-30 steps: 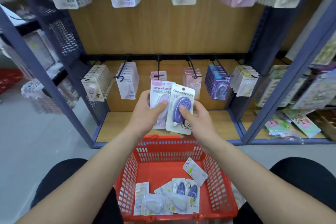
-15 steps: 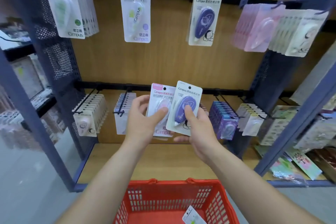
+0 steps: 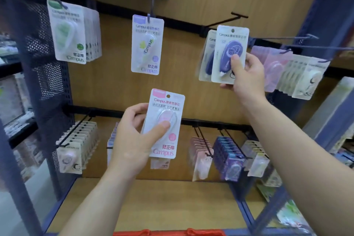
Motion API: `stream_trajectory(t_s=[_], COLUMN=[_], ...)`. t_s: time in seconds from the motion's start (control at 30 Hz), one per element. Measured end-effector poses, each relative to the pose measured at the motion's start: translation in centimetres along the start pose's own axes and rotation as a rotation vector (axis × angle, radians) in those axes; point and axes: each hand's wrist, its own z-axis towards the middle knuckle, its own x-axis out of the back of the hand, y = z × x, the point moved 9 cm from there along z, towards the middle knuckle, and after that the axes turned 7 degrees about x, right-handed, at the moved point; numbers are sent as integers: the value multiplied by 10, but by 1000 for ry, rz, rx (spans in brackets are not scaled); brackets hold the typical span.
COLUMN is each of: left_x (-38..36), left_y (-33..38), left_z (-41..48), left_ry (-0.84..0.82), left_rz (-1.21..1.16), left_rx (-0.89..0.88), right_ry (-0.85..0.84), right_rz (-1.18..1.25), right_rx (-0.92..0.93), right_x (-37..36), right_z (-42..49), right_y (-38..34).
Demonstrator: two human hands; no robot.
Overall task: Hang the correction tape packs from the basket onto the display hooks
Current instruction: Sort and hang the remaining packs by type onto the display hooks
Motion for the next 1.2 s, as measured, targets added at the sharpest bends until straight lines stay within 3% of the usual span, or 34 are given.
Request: stream_trajectory(t_s=[0.43,0.53,0.67,0.73,0.83,0.9,1.2], left_x=[4,6,8,10,13,12,-4], left_y=[-3,-6,-8,-11,-15,-19,-27], left_z=[0,1,1,3,6,7,-4], left_ry=[10,15,26,36,50,53,7], left_rz=[-1,-4,-47,-54,-35,-16,6], left_rx=[11,28,43,50,56,54,99], right_ry=[1,-30,52,-53,-417,-555,-528], right_rz=[24,-46,-301,-240,6,71,124], right_rx=[-79,-147,-256,-287,-393,-421,-482], right_x=[-9,-19,-11,-20,-60,-75,-58], right_z=[12,8,-20,-53,-127,-163,-181], right_y=[12,27,50,55,60,61,69])
